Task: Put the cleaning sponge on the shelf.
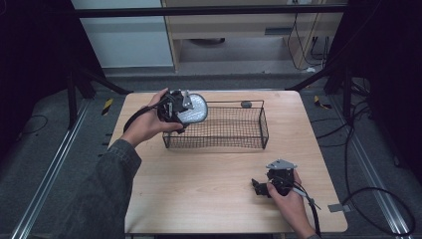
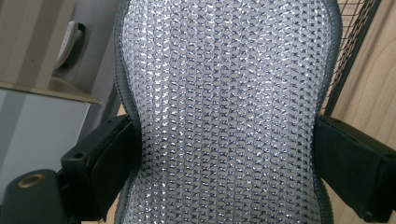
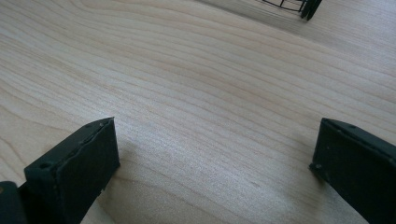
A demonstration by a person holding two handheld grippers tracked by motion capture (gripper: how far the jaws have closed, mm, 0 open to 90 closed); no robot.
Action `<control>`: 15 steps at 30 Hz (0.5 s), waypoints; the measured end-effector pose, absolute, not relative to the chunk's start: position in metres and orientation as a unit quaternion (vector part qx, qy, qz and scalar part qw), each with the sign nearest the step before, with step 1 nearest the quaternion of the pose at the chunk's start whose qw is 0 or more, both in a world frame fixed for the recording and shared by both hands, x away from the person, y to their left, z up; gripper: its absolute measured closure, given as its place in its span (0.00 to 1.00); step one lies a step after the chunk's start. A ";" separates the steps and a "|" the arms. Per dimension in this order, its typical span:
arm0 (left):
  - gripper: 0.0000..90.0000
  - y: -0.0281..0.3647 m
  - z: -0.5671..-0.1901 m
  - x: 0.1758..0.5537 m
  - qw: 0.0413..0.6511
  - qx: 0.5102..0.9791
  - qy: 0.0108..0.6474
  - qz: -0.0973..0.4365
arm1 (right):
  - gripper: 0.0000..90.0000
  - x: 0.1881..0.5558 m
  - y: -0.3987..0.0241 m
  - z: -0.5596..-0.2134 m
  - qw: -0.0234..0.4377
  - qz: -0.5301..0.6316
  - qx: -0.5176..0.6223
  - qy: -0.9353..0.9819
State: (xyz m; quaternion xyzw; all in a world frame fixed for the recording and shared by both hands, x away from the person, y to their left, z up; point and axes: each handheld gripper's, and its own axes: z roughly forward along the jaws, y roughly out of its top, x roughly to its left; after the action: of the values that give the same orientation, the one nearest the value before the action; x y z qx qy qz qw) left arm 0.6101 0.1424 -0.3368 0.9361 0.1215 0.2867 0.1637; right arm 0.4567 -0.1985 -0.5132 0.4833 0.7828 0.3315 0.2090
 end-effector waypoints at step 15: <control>0.10 0.126 -0.357 0.630 0.163 0.941 0.112 0.274 | 0.01 0.457 -0.199 -0.513 0.209 0.331 0.483 0.783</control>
State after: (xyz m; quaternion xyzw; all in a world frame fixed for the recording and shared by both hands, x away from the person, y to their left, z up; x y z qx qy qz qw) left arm 0.6303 0.1264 -0.3569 0.9412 0.1119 0.2744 0.1625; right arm 0.4565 -0.1986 -0.5131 0.4829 0.7833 0.3310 0.2091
